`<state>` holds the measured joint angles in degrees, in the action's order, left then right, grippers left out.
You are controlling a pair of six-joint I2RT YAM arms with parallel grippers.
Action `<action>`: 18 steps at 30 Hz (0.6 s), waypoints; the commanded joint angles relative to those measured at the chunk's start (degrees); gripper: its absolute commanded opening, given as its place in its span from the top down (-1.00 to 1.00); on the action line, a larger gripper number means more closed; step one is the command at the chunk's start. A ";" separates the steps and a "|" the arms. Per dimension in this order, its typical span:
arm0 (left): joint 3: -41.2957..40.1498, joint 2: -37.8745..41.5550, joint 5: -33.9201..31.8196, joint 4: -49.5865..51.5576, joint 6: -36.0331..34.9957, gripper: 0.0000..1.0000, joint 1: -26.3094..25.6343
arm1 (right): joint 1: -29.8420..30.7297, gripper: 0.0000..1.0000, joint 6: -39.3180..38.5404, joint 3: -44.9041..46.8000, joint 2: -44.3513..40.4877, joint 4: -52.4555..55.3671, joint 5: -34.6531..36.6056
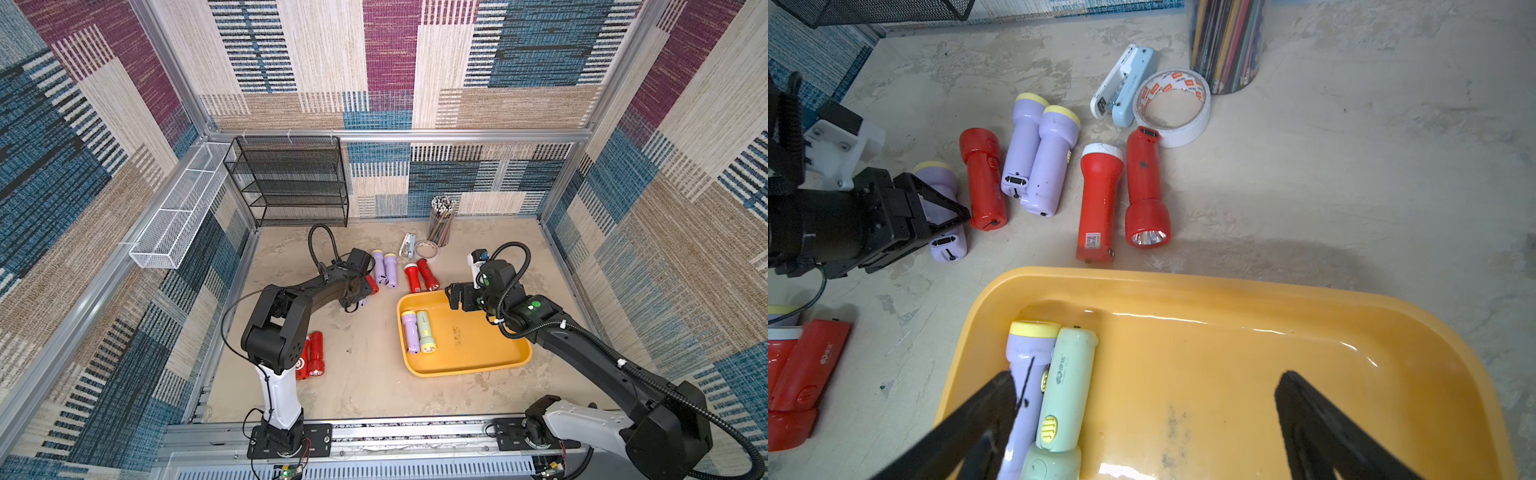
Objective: Put the flashlights into the storage boxes
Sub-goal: Pick up the flashlight from the center of the board.
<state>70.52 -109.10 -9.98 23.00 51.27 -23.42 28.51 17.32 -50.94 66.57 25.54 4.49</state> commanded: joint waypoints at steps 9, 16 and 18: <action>-1.89 -0.03 1.72 0.32 -0.82 0.22 0.66 | -0.14 -0.99 -0.46 0.15 0.63 -2.47 -0.96; -5.07 3.51 2.95 0.68 -1.61 0.39 0.72 | -0.19 -0.99 -0.33 0.27 -0.03 -2.58 -1.19; -6.58 5.48 3.44 0.76 -1.78 0.40 0.62 | -0.21 -0.99 -0.29 0.44 -0.24 -2.69 -1.30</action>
<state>65.14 -105.49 -8.08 21.54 50.54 -22.68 28.32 17.12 -50.81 66.72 25.02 3.51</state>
